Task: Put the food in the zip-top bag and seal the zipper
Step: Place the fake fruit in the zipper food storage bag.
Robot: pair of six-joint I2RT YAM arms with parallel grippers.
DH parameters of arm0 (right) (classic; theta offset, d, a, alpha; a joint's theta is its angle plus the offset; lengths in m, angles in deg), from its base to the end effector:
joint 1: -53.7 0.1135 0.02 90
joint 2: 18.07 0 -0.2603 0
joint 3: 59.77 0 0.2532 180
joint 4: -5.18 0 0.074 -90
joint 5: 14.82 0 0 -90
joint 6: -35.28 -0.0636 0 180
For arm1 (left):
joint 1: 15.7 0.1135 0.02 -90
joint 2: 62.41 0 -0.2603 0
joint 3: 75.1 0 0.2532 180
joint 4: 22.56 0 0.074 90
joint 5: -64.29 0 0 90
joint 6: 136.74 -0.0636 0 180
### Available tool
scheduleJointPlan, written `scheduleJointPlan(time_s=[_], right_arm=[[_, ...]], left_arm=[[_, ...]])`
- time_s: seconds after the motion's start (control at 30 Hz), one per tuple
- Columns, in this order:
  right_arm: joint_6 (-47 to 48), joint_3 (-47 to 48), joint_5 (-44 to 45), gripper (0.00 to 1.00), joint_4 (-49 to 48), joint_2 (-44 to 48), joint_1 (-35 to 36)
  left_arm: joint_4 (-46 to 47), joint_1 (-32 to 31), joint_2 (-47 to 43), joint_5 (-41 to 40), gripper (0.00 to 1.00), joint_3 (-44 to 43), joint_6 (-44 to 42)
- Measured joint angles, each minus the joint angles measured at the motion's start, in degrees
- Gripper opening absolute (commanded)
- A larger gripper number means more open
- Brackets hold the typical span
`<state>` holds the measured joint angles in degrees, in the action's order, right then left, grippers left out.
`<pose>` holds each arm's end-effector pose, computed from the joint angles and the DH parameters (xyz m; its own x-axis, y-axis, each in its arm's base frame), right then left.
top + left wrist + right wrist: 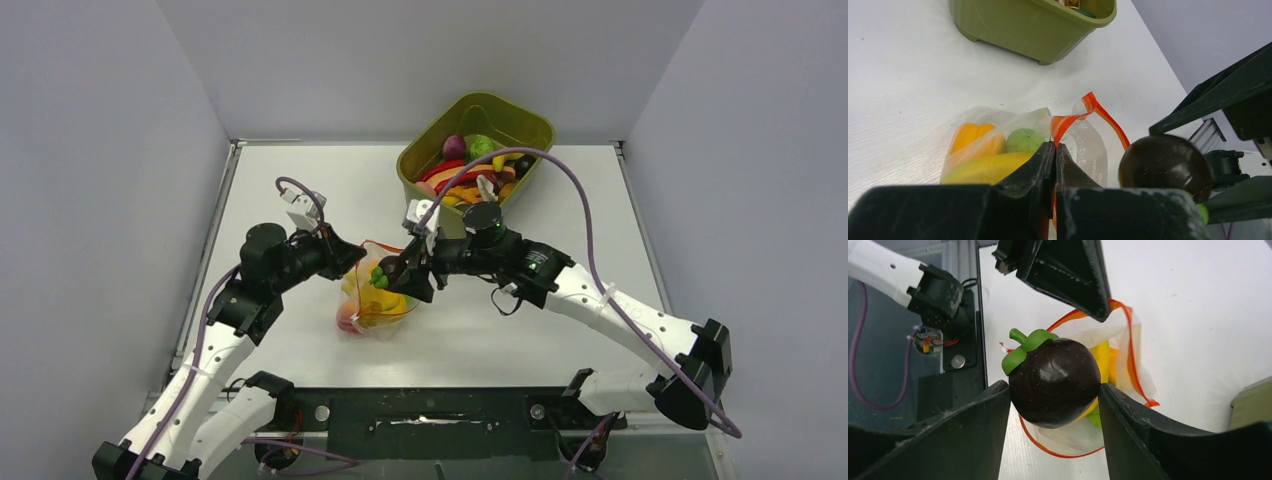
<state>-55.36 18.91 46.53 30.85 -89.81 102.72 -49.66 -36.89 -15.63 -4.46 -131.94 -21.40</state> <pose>0.1821 0.2561 0.3496 -0.2213 -0.2398 -0.9453 -0.9579 0.2354 0.1645 0.1954 -0.1005 0.3084 -0.5294 -0.2226 -0.8187 0.4795 0.7175 -0.5052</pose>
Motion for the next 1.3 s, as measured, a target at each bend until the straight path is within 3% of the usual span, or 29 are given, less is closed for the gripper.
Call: scheduleJointPlan(time_s=[0.37, 0.53, 0.63, 0.83, 1.3], right_arm=[[6.36, 3.39, 12.52, 0.45, 8.11, -9.51, 5.79], [7.30, 4.26, 17.94, 0.57, 9.62, -11.19, 7.61], [7.43, 4.52, 20.22, 0.71, 9.84, -11.50, 8.04], [7.30, 6.51, 21.66, 0.81, 10.97, -11.50, 8.04], [5.09, 10.43, 20.04, 0.83, 11.23, -10.69, 6.71]], left_arm=[[-0.07, 0.04, -0.24, 1.03, 0.00, -0.02, 0.85], [-0.07, 0.04, -0.66, 2.03, 0.00, 0.00, 1.36], [-0.04, 0.04, -0.72, 2.38, 0.00, 0.00, 1.42], [-0.07, 0.04, -0.87, 2.80, 0.00, 0.00, 1.42], [-0.39, 0.20, -1.79, 2.78, 0.00, 0.02, -0.07]])
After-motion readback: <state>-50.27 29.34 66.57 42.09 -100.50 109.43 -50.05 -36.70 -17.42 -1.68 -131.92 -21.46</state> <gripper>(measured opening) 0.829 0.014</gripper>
